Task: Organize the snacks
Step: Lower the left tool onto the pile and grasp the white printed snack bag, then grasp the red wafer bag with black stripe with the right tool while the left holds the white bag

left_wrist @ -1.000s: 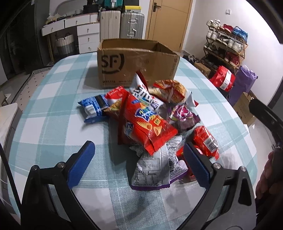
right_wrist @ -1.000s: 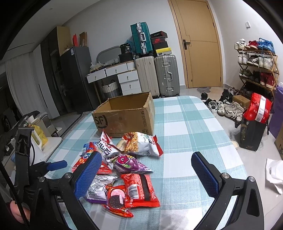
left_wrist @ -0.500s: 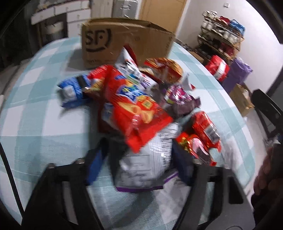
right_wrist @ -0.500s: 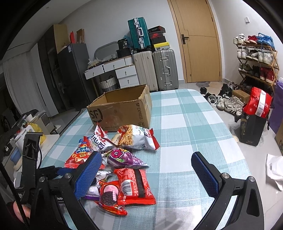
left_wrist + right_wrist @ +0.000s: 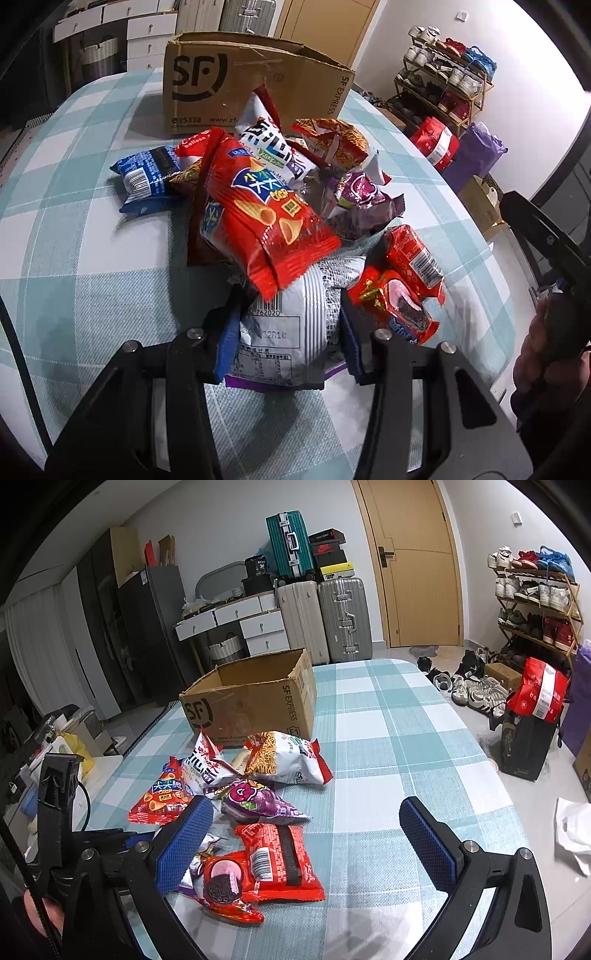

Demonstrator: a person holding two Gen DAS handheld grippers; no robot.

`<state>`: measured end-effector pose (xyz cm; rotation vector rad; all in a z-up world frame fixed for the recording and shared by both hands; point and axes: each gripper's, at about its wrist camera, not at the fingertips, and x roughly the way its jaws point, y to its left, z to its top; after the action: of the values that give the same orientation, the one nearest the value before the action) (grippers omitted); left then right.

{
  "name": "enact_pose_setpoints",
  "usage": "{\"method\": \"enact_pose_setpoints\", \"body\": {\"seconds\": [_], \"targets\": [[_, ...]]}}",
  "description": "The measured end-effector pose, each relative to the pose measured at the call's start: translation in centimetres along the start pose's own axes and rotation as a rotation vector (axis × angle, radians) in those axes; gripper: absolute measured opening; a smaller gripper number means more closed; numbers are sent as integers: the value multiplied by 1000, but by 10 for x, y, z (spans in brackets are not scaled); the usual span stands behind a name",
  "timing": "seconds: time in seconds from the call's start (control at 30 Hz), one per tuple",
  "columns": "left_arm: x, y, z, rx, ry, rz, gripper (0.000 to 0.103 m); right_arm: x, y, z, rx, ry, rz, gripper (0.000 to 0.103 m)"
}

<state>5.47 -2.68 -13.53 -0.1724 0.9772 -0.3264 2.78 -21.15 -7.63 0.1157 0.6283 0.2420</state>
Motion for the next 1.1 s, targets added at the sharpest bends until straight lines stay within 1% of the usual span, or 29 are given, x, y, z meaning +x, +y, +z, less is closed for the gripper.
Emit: {"method": "enact_pose_setpoints", "body": {"seconds": [0.2,0.33,0.73,1.1], "targets": [[-11,4,-10,-3,-1,-14,44,-2,0,-2,-1,9,-3,103],[-30,13,-19,-9,-8,-25,44,-1,-1,-3,8,24,1,103],[-61,23,-33,-13,-43,-25,44,11,-3,-13,17,79,26,103],[-95,37,-35,-26,-89,-22,44,31,4,-24,-24,138,28,103]]}}
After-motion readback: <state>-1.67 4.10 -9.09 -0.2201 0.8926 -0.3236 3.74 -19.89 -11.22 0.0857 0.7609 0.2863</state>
